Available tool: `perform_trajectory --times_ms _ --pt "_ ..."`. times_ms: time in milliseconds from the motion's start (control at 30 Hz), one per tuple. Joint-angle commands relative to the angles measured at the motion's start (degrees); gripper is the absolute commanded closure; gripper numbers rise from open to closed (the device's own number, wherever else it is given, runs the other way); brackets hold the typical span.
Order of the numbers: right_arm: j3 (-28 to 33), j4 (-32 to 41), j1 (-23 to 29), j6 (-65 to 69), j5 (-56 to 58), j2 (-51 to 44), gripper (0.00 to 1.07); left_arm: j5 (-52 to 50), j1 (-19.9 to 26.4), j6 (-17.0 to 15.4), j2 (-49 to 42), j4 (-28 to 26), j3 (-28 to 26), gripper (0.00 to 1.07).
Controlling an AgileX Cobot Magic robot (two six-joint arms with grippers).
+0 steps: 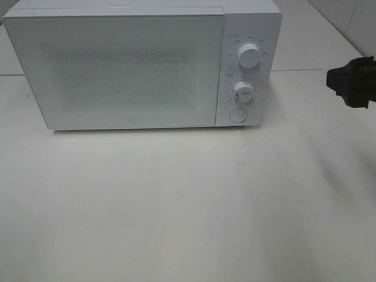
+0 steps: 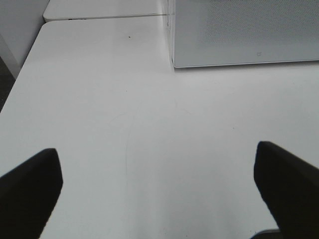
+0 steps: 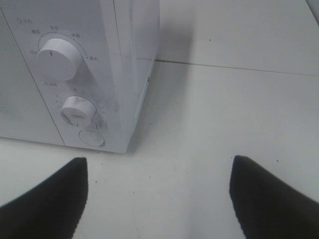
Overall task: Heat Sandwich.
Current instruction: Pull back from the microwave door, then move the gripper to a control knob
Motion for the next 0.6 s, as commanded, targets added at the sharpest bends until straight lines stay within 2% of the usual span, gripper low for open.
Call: perform_trajectory --times_ms 33,233,367,467,533,600 --pt "-0.06 0.06 -0.29 0.00 -6.13 2.86 0.32 -0.46 0.23 -0.06 -1.49 -0.57 0.11 0.07" --pt "-0.06 0.11 -0.17 0.00 -14.27 8.65 0.32 -0.46 0.23 -0.06 -1.49 -0.57 0.11 0.07" --pt "-0.06 3.44 3.27 -2.35 -17.88 12.20 0.32 -0.46 0.23 -0.06 -1.49 -0.57 0.11 0.07" --pt "-0.06 10.03 7.33 -8.48 -22.92 15.93 0.32 -0.46 0.23 -0.06 -1.49 -0.57 0.11 0.07" --pt "-0.06 11.63 8.02 -9.63 -23.89 16.79 0.32 -0.46 0.23 -0.06 -1.49 -0.57 0.11 0.07" --pt "-0.06 17.30 10.26 -13.29 -26.87 19.54 0.32 -0.46 0.23 -0.06 -1.49 -0.57 0.11 0.07"
